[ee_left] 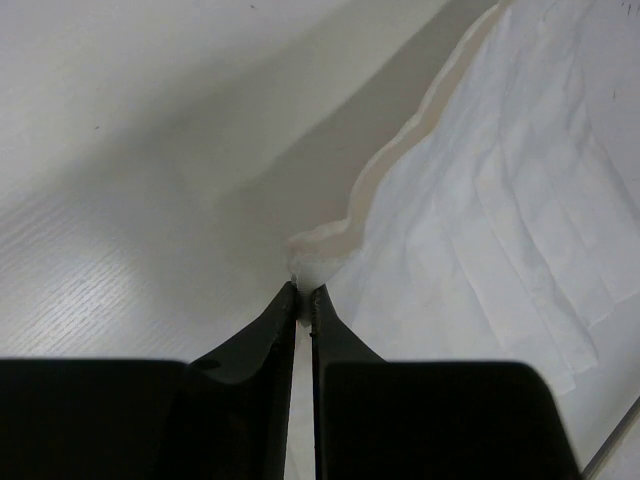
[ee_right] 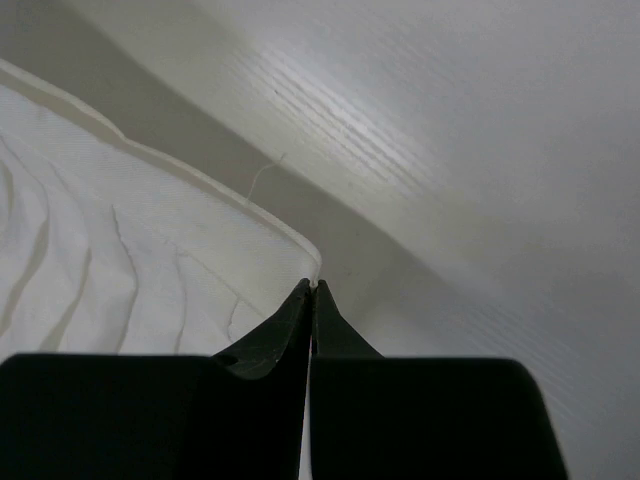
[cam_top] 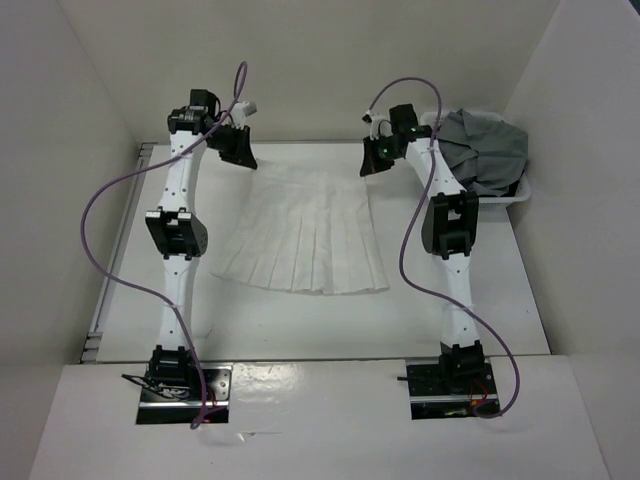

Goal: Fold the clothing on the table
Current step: Fold the skirt

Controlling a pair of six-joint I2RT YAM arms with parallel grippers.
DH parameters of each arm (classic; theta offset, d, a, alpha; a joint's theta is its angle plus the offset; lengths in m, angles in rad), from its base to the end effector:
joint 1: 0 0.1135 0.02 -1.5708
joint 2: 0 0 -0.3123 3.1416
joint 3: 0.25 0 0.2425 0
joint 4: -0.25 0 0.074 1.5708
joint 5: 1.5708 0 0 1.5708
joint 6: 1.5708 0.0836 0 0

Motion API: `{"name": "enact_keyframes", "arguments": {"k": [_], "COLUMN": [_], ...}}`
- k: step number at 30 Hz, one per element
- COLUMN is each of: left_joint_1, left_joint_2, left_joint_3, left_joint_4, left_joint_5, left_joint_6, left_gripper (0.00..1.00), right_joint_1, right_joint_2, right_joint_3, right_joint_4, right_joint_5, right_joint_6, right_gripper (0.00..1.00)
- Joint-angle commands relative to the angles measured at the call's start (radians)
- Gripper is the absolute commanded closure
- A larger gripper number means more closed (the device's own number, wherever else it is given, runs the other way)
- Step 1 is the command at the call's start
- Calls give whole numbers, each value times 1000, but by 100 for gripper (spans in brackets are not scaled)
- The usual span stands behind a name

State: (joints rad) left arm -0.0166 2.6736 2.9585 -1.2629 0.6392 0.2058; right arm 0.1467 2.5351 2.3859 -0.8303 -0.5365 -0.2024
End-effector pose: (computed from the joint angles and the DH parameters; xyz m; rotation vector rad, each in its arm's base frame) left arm 0.5853 -0.0596 0.2610 0.5084 2.3630 -0.7230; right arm 0.5865 0.1299 0.1948 -0.6309 2.3901 0.6559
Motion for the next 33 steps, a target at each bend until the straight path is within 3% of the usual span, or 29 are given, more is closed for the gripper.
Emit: {"name": "enact_keyframes", "arguments": {"k": [1,10,13,15,20,33], "left_joint_1": [14,23,23,23,23,4], "left_joint_2": [-64,-113,-104,-104,-148,-368], "left_joint_3": [40,50,50,50,-2,-321], "left_joint_4": [3,43,63,74,94,138], "left_joint_5": [-32,-73,-104,-131,-286,-326], "left_joint_6": [17,-25,-72,-112,-230,-289], "left_gripper": [100,100,100,100,100,100], "right_joint_1": [-6,-6,4,4,37,148], "right_joint_2": [-104,-61,26,118,131,-33], "right_joint_3": [105,292,435,671,677,566], "right_joint_4": [-24,-133,-220,-340,-352,-362], "right_joint_5": [76,122,122,122,135,256], "right_joint_6": [-6,-6,3,3,14,89], "right_gripper": [100,100,100,100,100,100]}}
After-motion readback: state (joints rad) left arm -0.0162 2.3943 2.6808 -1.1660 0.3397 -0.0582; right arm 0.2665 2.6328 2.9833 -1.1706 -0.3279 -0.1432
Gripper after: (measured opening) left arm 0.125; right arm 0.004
